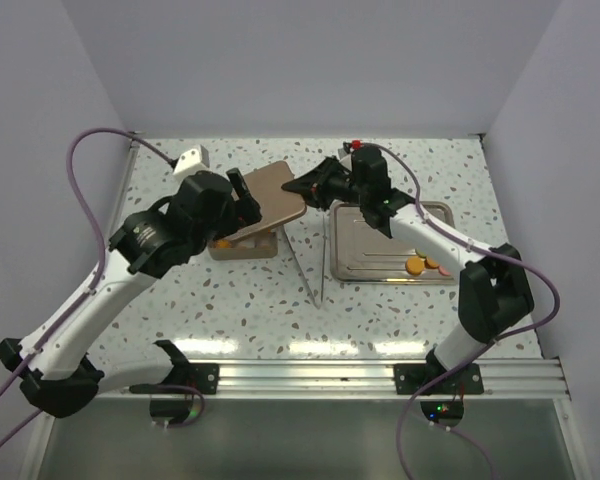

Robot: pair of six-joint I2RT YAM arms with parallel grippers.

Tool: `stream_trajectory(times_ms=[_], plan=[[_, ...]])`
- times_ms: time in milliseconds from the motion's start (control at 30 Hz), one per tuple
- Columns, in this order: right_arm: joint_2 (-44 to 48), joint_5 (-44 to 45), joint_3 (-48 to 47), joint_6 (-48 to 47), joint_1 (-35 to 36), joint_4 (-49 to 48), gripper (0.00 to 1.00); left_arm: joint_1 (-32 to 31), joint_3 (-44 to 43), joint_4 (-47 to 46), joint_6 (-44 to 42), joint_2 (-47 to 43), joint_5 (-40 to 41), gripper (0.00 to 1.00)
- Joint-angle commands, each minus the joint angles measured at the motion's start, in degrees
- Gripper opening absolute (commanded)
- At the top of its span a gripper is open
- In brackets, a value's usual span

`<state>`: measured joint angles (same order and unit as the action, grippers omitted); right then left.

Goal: Pack the cookies

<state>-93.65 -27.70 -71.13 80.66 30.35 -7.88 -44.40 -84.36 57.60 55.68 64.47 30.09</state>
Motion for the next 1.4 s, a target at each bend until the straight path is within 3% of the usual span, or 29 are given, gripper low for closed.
stream_trajectory(times_ms=[0, 167, 333, 600, 833, 1167, 1367], plan=[[3.56, 7.31, 1.34, -4.02, 0.24, 2.43, 0.00, 9.31, 1.29, -4.92, -10.65, -1.10, -4.49, 1.00], [2.50, 12.40, 3.37, -4.02, 0.24, 3.31, 0.00, 25.47, 7.43, -10.22, -17.62, 1.27, -15.66, 1.00], [-0.38, 17.24, 1.63, -6.21, 0.68, 2.78, 0.00, 34.10, 13.07, -18.48, -22.45, 5.04, -22.59, 1.00], [-9.35, 17.07, -4.27, -8.24, 1.12, -0.11, 0.00, 40.00, 21.68, -31.65, -25.18, 12.69, -28.76, 1.00], [-14.28, 17.60, -6.91, -8.68, 1.29, -3.28, 0.00, 48.52, 28.54, -45.90, -24.48, 16.04, -40.52, 1.00], [-17.36, 17.42, -2.87, -11.66, 1.56, -9.00, 0.00, 49.76, 38.82, -67.86, -22.56, 18.67, -54.77, 1.00], [-21.48, 17.60, 0.82, -10.00, 1.56, -11.63, 0.00, 49.85, 41.20, -71.14, -21.84, 22.19, -58.74, 0.99]])
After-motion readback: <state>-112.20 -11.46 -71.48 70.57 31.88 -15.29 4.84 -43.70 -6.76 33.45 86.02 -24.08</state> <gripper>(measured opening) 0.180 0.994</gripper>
